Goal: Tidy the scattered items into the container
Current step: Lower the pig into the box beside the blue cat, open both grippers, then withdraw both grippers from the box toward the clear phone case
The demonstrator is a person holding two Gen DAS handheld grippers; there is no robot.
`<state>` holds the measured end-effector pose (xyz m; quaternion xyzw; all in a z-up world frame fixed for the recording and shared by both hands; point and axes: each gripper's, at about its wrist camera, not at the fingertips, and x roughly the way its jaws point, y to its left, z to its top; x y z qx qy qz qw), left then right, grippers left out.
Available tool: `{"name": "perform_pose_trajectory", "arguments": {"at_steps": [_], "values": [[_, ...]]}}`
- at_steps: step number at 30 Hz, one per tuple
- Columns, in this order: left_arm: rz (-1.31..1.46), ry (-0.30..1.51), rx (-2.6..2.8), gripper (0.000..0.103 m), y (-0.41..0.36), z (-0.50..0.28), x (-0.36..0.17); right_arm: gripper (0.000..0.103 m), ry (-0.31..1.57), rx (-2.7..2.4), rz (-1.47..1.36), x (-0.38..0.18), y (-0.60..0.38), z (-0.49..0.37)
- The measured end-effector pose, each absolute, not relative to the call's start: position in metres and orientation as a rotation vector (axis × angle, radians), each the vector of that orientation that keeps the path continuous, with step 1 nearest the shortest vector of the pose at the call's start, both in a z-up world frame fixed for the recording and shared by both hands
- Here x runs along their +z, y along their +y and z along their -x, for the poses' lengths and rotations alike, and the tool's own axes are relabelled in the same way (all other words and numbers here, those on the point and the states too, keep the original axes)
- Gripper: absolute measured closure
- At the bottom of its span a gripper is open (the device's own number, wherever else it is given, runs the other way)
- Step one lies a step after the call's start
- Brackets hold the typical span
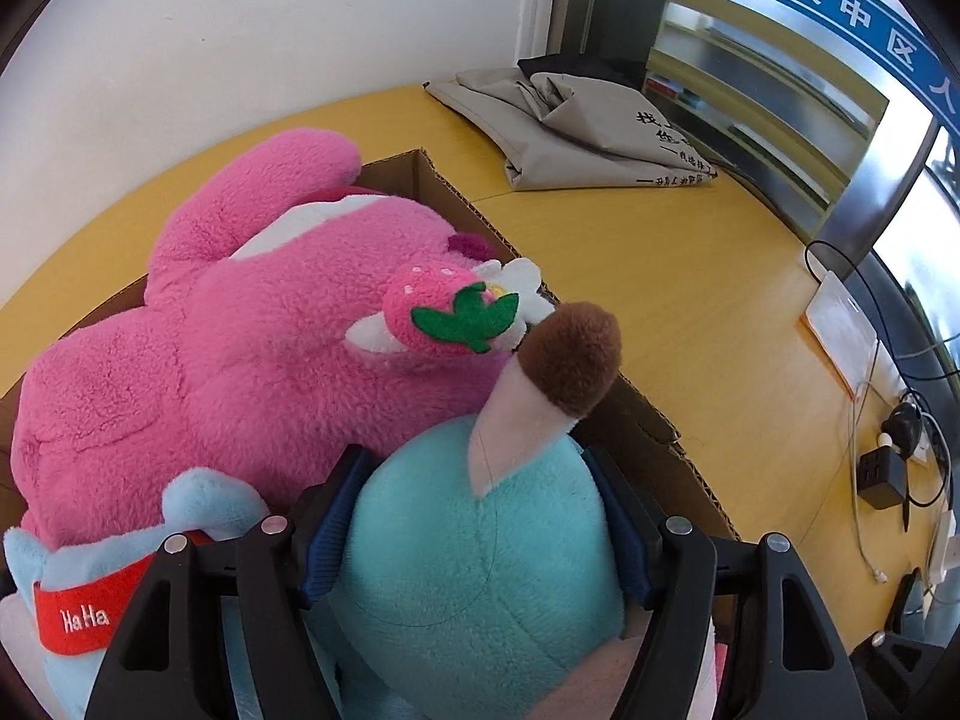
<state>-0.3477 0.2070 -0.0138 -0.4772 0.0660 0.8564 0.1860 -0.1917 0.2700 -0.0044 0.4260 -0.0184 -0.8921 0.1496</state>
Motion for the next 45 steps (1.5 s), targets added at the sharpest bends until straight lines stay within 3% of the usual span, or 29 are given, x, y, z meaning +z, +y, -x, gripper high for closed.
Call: {"name": "perform_pose_trajectory", "arguments": {"at_steps": [3,8,10,15,19,25,37,41,45], "values": [[1.292,0.144,2.447,0.025,0.199,0.336,-0.003,0.027,-0.092,-2.626,-1.199,0.001,0.274,0.181],[1.129,0.041,2.517,0.021,0.161,0.292,0.042,0.027,-0.089,-2.665,-1.163,0.008,0.270,0.165],[1.071,0.001,2.541,0.014,0.140,0.268,0.059,0.027,-0.072,-2.675,-1.141,0.013,0.266,0.160],[1.019,0.026,2.602,0.006,0.099,0.198,0.084,0.027,-0.009,-2.717,-1.077,0.029,0.255,0.131],[1.019,0.073,2.631,0.006,0.073,0.145,0.079,0.027,0.027,-2.753,-1.042,0.041,0.242,0.106],[1.030,-0.033,2.640,0.006,0.041,0.088,0.071,0.027,0.069,-2.768,-1.032,0.046,0.226,0.076],[1.098,-0.184,2.585,0.006,0.027,0.041,0.029,0.027,0.124,-2.776,-1.046,0.041,0.211,0.049],[1.176,-0.206,2.536,0.009,0.027,0.040,0.006,0.027,0.085,-2.750,-1.110,0.023,0.215,0.052],[1.278,-0.247,2.459,0.030,0.028,0.047,-0.021,0.027,0.023,-2.720,-1.231,-0.010,0.225,0.063]]}}
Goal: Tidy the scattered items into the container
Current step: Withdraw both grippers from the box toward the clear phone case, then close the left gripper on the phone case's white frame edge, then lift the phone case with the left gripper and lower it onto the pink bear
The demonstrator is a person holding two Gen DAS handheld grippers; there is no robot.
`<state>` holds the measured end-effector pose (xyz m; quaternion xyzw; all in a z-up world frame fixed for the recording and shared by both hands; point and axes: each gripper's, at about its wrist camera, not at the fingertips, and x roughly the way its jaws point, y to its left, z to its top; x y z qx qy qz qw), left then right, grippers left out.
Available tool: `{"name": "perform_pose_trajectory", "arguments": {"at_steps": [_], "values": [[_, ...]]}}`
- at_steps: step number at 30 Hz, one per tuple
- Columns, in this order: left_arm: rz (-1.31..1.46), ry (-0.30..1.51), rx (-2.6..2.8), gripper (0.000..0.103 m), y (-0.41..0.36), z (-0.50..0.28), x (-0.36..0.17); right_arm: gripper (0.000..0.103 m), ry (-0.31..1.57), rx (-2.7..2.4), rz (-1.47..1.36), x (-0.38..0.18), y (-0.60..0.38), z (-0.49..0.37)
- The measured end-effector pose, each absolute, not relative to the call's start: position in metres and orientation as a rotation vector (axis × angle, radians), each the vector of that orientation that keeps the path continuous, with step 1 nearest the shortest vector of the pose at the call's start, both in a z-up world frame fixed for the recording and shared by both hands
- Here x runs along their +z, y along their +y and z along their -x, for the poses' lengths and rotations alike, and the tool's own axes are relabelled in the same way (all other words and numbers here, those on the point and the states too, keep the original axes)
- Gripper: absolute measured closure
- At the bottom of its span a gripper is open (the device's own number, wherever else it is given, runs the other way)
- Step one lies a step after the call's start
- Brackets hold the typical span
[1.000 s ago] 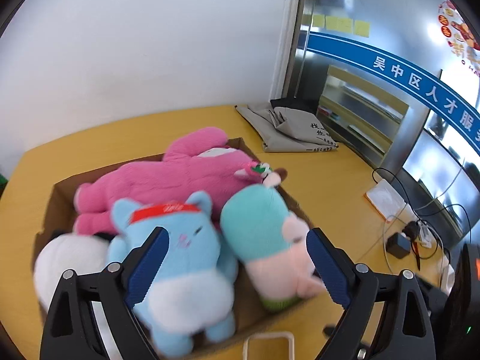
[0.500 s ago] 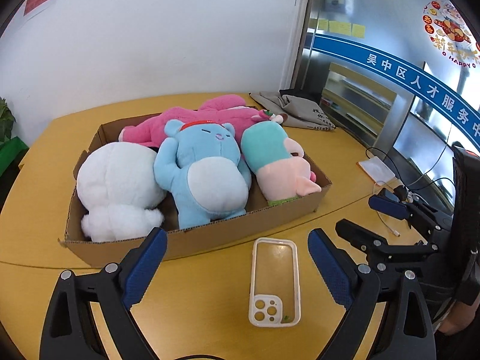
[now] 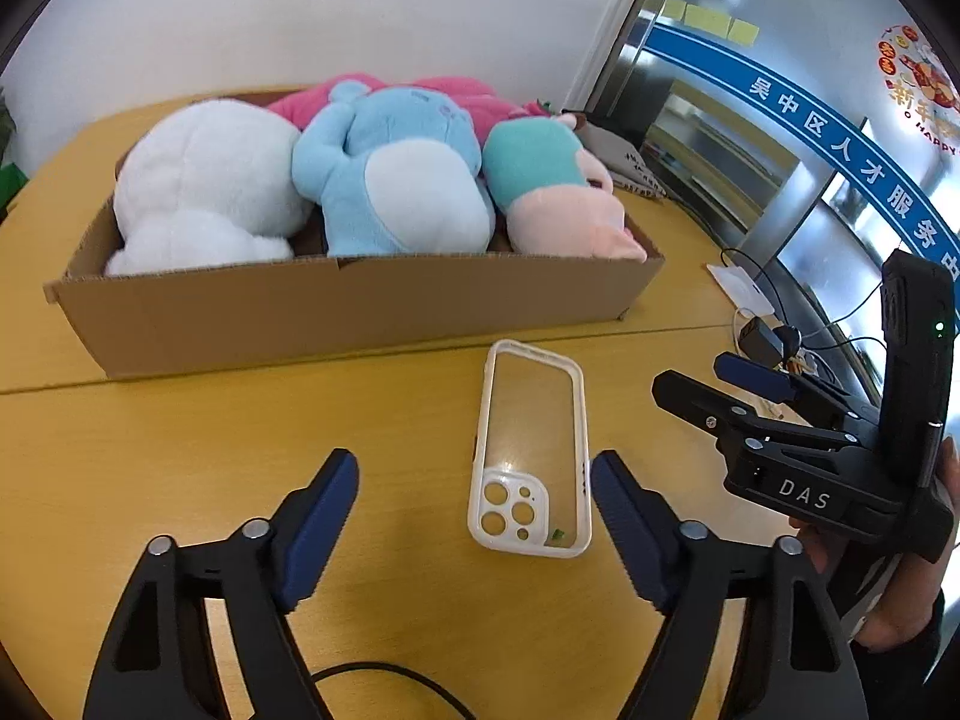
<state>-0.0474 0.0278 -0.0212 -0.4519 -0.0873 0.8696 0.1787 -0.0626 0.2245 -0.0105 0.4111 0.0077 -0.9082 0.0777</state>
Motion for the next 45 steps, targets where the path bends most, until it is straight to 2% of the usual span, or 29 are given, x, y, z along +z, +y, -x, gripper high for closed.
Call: {"name": "perform_pose_trajectory", "arguments": {"at_steps": [3,9,12,14,16,18,22,24,29,32,39,45], "values": [[1.340,-0.241,2.417,0.039,0.033,0.052,-0.040,0.027,-0.016,-2.679,-1.321,-0.036,0.228,0.068],[1.414,-0.260,2.336,0.042,0.048,0.059,-0.068,0.027,-0.085,-2.646,-1.418,-0.071,0.229,0.081],[1.448,-0.227,2.312,0.062,0.057,0.060,-0.079,0.027,-0.092,-2.668,-1.429,-0.079,0.226,0.088],[1.438,-0.180,2.314,0.070,0.064,0.058,-0.079,0.029,-0.101,-2.676,-1.443,-0.084,0.224,0.091],[1.438,-0.156,2.317,0.087,0.068,0.058,-0.080,0.036,-0.044,-2.709,-1.438,-0.085,0.220,0.091],[1.442,-0.164,2.327,0.094,0.069,0.059,-0.080,0.049,0.010,-2.727,-1.430,-0.086,0.216,0.089],[1.441,-0.203,2.331,0.095,0.067,0.059,-0.083,0.069,0.023,-2.709,-1.397,-0.085,0.211,0.080],[1.447,-0.214,2.332,0.096,0.066,0.058,-0.084,0.089,0.021,-2.686,-1.381,-0.084,0.207,0.075],[1.436,-0.202,2.380,0.097,0.057,0.048,-0.076,0.091,-0.044,-2.654,-1.361,-0.082,0.201,0.067],[1.343,-0.213,2.434,0.097,0.046,0.036,-0.047,0.092,-0.043,-2.667,-1.273,-0.065,0.192,0.058],[1.052,-0.145,2.582,0.096,0.025,0.026,0.037,0.092,0.033,-2.774,-0.925,0.021,0.168,0.048],[0.961,-0.078,2.629,0.096,0.013,0.075,0.075,0.092,0.070,-2.778,-0.788,0.070,0.157,0.100]]}}
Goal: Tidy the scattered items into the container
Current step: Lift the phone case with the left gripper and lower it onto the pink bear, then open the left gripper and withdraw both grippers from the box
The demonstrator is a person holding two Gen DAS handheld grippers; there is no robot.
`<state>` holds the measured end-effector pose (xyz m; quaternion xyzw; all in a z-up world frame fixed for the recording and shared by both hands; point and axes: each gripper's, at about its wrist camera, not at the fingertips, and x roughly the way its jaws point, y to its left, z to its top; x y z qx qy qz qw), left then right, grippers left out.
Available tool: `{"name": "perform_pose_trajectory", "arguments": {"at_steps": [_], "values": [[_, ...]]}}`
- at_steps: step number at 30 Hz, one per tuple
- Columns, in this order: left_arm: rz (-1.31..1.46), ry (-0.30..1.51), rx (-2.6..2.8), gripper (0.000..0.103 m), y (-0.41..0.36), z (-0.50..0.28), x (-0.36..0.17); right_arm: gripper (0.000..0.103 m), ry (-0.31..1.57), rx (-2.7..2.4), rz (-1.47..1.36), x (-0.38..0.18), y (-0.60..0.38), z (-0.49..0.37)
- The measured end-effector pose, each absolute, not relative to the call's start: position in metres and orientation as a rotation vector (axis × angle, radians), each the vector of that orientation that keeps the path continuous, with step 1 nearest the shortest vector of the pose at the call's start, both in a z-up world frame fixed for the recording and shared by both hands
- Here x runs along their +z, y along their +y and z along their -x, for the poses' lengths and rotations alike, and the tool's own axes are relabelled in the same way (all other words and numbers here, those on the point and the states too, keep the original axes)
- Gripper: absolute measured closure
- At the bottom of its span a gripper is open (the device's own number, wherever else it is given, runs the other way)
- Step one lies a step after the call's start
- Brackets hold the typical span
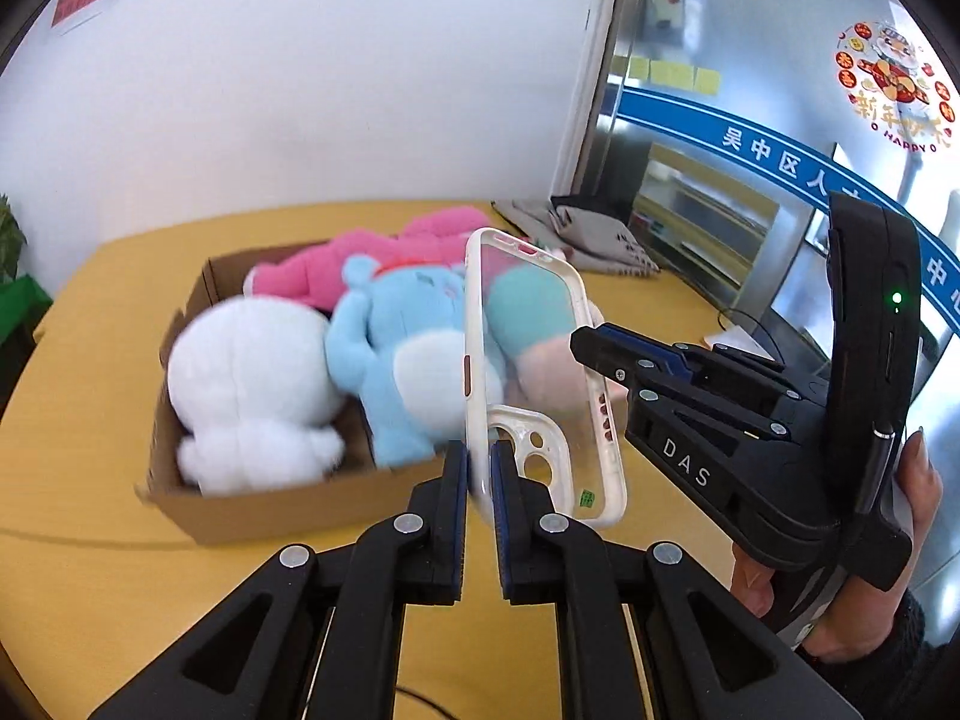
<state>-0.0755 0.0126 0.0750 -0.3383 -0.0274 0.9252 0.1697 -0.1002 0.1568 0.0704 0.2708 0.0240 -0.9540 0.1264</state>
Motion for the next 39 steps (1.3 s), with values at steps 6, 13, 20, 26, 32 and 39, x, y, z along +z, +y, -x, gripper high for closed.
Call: {"name": "perform_pose_trajectory", "arguments": {"at_steps": [6,13,20,26,32,39], "values": [[0.916,-0.083,2.696,0.096,0.029,0.136,0.100,0.092,0.060,-2.775,-0.769,0.094,0.148,0.166],[0.996,-0.068,2.625,0.096,0.045,0.229,0.101,0.092,0.050,-2.811,-0.840,0.100,0.149,0.254],[1.266,-0.082,2.554,0.096,0.019,0.329,0.024,0.096,0.098,-2.764,-1.139,0.031,0.136,0.347],[1.284,-0.098,2.521,0.093,0.013,0.339,0.017,0.093,0.302,-2.825,-1.100,0.018,0.116,0.345],[1.281,-0.095,2.631,0.024,-0.001,0.329,0.028,0.048,0.202,-2.863,-1.030,0.035,0.134,0.325],[1.083,-0.241,2.798,0.000,-0.037,0.258,0.079,0.024,0.178,-2.880,-0.872,0.066,0.168,0.255]]}}
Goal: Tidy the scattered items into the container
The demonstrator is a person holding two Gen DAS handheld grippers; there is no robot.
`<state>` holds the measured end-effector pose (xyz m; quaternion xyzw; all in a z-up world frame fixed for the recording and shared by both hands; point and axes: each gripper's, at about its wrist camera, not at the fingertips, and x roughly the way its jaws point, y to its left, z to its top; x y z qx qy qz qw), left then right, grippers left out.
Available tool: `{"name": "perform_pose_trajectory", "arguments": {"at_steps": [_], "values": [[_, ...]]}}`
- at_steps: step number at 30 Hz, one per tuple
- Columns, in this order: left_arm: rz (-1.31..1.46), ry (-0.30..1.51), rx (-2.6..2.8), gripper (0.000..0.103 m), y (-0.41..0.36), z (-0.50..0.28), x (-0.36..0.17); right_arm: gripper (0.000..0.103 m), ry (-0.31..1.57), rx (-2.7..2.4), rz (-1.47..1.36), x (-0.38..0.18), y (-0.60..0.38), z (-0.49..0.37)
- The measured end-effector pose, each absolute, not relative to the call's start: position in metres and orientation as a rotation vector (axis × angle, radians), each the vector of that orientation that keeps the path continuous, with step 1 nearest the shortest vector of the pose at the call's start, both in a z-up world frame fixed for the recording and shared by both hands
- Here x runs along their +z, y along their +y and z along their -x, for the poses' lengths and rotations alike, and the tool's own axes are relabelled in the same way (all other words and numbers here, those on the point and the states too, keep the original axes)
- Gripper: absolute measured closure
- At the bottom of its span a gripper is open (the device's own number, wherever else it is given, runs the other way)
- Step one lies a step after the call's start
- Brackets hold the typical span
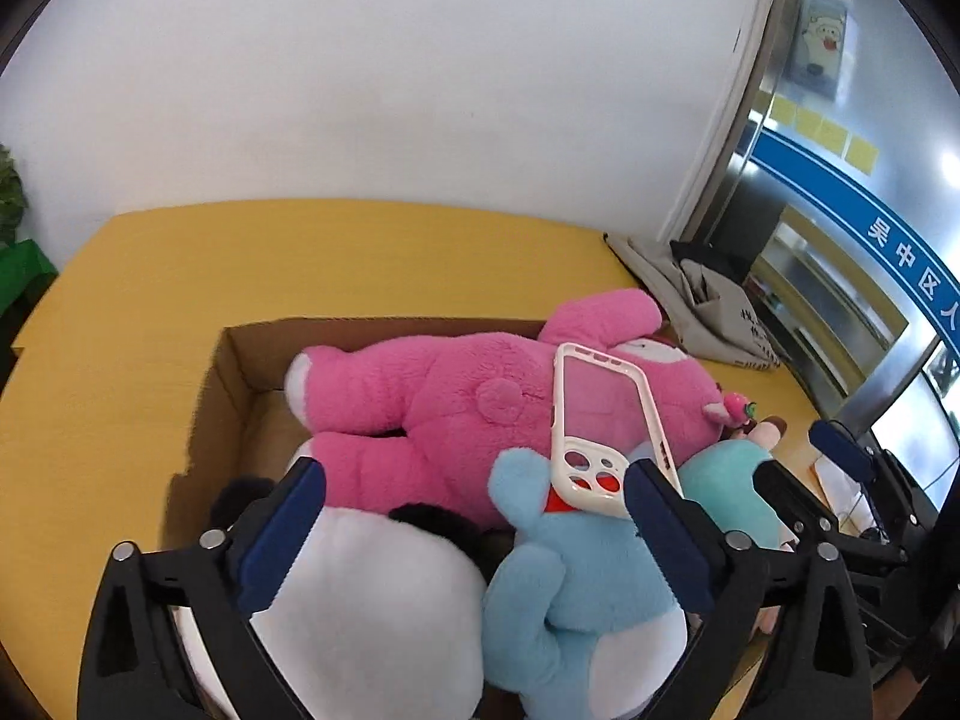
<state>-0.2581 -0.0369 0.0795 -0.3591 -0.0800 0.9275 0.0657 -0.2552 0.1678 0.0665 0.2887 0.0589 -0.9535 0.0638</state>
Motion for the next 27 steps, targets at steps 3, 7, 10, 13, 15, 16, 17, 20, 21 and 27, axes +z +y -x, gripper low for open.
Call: {"name": "perform_pose_trajectory", "arguments": {"at_steps": [3,7,10,13,15,16,17,20,21,27], "values": [[0.979,-0.158,2.869,0.000,-0.034,0.210,0.092,0.024,0.139,-2.865,-0.861,0.068,0.176,0.217],[0.922,-0.071,2.884,0.000,-0.030,0.150,0.089,0.024,0.156,-2.879,-0.866,0.058,0.176,0.167],[0.846,-0.034,2.864,0.000,-0.027,0.104,0.078,0.024,0.121,-2.887,-0.869,0.052,0.182,0.131],[0.820,-0.024,2.901,0.000,-0.017,0.075,0.067,0.024,0.079,-2.909,-0.865,0.048,0.190,0.098],[0.828,-0.050,2.901,0.000,-0.014,0.055,0.061,0.024,0.064,-2.902,-0.877,0.043,0.194,0.080],[0.829,-0.067,2.898,0.000,-0.013,0.045,0.058,0.024,0.054,-2.902,-0.879,0.041,0.196,0.071],[0.836,-0.079,2.894,0.000,-0.011,0.036,0.055,0.024,0.043,-2.906,-0.877,0.039,0.198,0.062],[0.871,-0.084,2.893,0.000,-0.006,0.017,0.047,0.024,0.022,-2.891,-0.910,0.030,0.203,0.045],[0.883,-0.079,2.896,0.000,-0.004,0.012,0.045,0.024,0.019,-2.888,-0.915,0.029,0.203,0.042],[0.917,-0.061,2.900,0.000,0.000,-0.006,0.042,0.024,0.003,-2.887,-0.919,0.028,0.205,0.027]]}}
